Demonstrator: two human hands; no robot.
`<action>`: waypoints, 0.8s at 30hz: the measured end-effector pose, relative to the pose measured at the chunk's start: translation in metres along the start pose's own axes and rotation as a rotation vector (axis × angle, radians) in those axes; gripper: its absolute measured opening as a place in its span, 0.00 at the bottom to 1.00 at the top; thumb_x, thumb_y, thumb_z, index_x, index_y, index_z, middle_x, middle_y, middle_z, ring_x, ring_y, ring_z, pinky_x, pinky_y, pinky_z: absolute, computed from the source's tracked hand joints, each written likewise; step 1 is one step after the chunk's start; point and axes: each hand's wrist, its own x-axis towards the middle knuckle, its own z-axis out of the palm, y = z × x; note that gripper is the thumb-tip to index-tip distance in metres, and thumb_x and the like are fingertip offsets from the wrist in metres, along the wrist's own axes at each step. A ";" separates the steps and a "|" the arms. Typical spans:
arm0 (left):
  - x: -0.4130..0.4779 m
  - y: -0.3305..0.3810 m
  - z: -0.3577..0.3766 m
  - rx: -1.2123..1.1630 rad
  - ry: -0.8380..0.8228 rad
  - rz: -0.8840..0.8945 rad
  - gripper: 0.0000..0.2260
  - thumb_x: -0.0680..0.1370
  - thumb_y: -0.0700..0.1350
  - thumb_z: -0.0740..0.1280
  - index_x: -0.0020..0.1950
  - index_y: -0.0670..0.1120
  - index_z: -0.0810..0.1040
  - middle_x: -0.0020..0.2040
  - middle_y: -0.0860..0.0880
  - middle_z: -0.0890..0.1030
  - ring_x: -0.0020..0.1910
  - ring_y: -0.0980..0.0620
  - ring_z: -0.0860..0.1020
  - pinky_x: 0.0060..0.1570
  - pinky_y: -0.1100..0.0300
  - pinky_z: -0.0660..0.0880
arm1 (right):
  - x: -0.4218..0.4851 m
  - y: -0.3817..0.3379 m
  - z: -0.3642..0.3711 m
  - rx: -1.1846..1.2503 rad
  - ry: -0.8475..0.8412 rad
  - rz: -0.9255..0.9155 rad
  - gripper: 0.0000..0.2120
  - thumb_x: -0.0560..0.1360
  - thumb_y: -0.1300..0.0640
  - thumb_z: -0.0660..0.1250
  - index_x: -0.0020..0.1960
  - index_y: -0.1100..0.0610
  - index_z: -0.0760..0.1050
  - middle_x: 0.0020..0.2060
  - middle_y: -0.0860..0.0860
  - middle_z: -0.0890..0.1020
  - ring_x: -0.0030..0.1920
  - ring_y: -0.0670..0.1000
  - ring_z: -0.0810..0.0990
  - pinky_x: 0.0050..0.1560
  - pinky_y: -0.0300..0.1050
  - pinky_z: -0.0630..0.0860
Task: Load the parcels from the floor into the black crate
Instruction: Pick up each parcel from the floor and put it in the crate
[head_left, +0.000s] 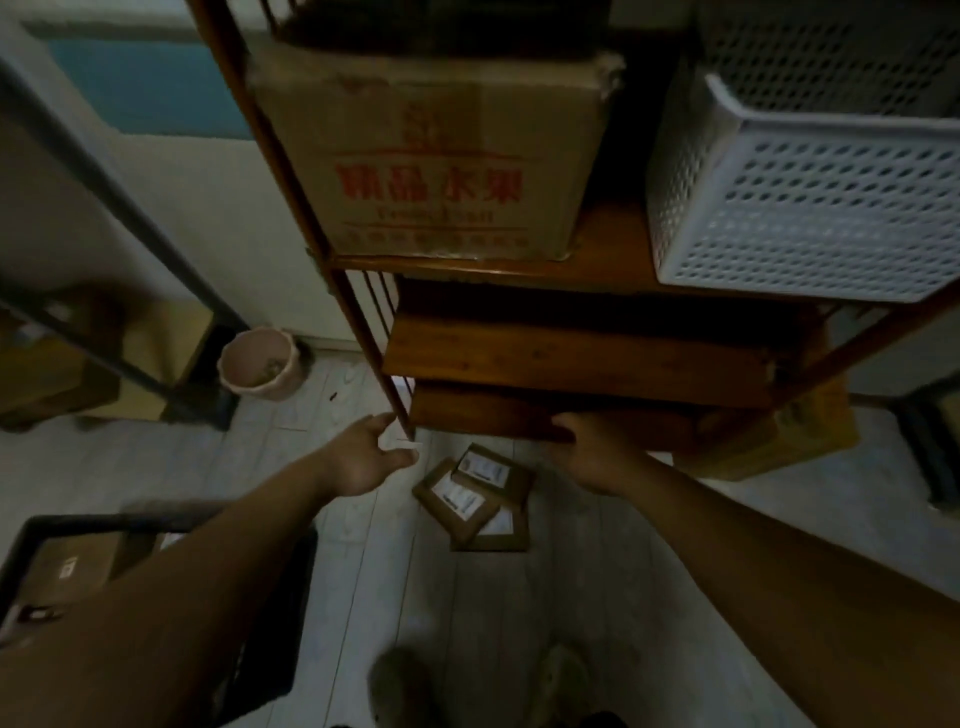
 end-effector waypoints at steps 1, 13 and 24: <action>0.020 -0.002 0.015 0.009 -0.018 0.019 0.32 0.76 0.56 0.64 0.76 0.49 0.54 0.76 0.46 0.57 0.74 0.46 0.58 0.69 0.54 0.57 | 0.016 0.015 0.011 0.026 0.038 0.009 0.26 0.77 0.46 0.62 0.72 0.52 0.63 0.70 0.54 0.68 0.66 0.55 0.69 0.62 0.48 0.69; 0.301 -0.111 0.254 0.076 -0.144 0.044 0.28 0.79 0.54 0.60 0.75 0.46 0.56 0.76 0.42 0.57 0.72 0.43 0.60 0.66 0.58 0.59 | 0.245 0.205 0.260 0.351 0.089 0.131 0.24 0.77 0.47 0.63 0.70 0.54 0.65 0.63 0.53 0.75 0.61 0.54 0.75 0.51 0.44 0.70; 0.440 -0.187 0.377 -0.103 0.055 -0.089 0.21 0.79 0.54 0.59 0.68 0.44 0.67 0.63 0.41 0.74 0.58 0.44 0.74 0.57 0.51 0.71 | 0.347 0.287 0.390 0.500 -0.001 0.300 0.34 0.76 0.48 0.66 0.75 0.56 0.55 0.71 0.58 0.66 0.68 0.60 0.67 0.66 0.58 0.67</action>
